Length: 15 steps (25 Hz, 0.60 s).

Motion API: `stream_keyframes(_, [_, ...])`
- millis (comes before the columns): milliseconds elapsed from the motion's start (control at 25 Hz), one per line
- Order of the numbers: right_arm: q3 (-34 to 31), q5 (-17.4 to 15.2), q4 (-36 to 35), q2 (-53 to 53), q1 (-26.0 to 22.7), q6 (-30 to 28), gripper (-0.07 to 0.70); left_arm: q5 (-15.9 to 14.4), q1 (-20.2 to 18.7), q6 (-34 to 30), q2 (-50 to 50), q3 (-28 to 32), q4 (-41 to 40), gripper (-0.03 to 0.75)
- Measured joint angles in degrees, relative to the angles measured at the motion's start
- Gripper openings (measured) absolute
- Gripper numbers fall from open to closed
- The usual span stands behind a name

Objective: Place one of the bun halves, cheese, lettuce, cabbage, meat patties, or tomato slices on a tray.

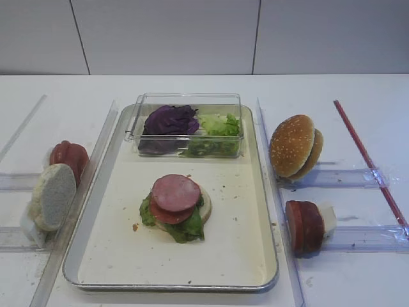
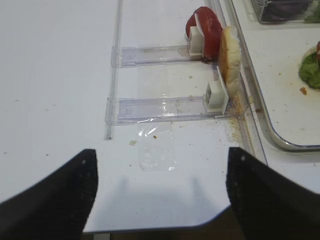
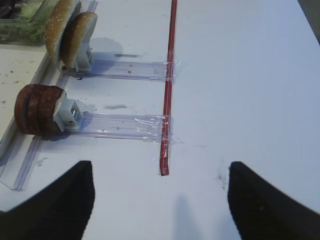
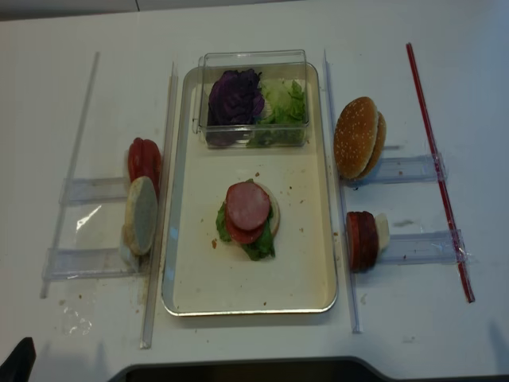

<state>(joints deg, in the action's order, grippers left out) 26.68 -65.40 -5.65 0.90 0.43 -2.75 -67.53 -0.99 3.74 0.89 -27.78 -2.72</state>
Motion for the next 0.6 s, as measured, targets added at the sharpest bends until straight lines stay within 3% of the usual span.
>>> stream_keyframes(600, [0.0,0.0,0.0,0.0,0.0,0.0,0.562,0.0,0.0,0.0,0.0,0.0,0.0,0.492])
